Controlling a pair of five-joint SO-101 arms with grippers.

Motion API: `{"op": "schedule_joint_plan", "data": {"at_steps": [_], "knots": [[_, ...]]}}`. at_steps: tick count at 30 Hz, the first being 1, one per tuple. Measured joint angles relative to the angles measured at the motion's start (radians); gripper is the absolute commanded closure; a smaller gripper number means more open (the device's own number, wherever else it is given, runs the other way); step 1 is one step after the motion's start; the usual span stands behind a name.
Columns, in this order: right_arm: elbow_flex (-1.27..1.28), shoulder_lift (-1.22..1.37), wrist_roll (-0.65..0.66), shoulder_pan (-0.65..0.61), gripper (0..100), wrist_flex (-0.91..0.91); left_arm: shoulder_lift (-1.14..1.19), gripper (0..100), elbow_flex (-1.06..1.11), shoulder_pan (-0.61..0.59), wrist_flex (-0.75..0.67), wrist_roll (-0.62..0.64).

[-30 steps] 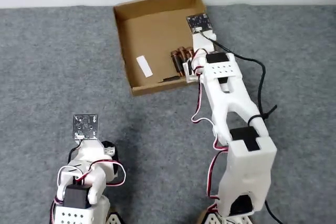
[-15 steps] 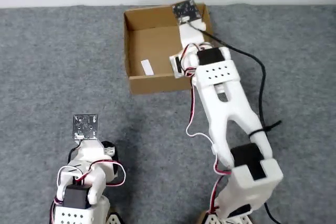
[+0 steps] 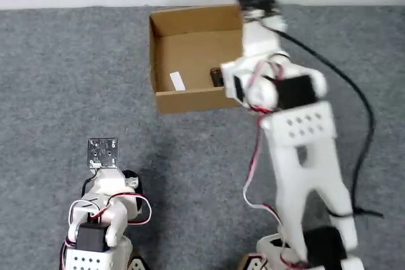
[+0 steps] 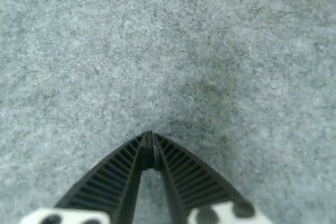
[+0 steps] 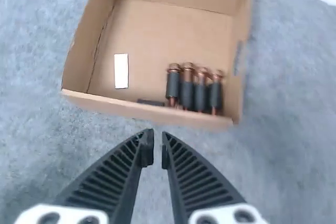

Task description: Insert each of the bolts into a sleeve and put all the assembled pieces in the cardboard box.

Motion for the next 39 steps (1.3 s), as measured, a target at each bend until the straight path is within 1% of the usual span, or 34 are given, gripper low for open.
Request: {"op": "schedule_joint_plan", "data": {"at_steps": [5, 9, 11, 14, 16, 22, 27, 29, 33, 35, 39], "knots": [[0.0, -0.135, -0.084, 0.104, 99.1, 0.178, 0.0, 99, 0.0, 0.0, 0.0, 0.0], [0.017, -0.242, -0.126, 0.209, 99.1, 0.319, 0.0, 99, 0.0, 0.0, 0.0, 0.0], [0.061, -0.302, -0.132, 0.265, 99.1, 0.365, 0.0, 99, 0.0, 0.0, 0.0, 0.0], [0.18, -0.402, -0.135, 0.321, 99.1, 0.373, 0.0, 99, 0.0, 0.0, 0.0, 0.0], [0.285, -0.489, -0.137, 0.362, 99.1, 0.367, 0.0, 99, 0.0, 0.0, 0.0, 0.0], [0.657, -0.809, -0.138, 0.437, 99.1, 0.216, 0.0, 99, 0.0, 0.0, 0.0, 0.0], [0.964, -1.089, -0.138, 0.439, 99.0, 0.118, 0.0, 99, 0.0, 0.0, 0.0, 0.0], [1.074, -1.183, -0.104, 0.439, 99.0, 0.091, 0.0, 99, 0.0, 0.0, 0.0, 0.0], [1.249, -1.363, -0.011, 0.439, 99.0, 0.063, 0.0, 99, 0.0, 0.0, 0.0, 0.0], [1.31, -1.461, 0.015, 0.439, 99.0, 0.052, 0.0, 99, 0.0, 0.0, 0.0, 0.0], [1.369, -1.499, 0.038, 0.439, 99.0, 0.005, 0.0, 99, 0.0, 0.0, 0.0, 0.0]]}}
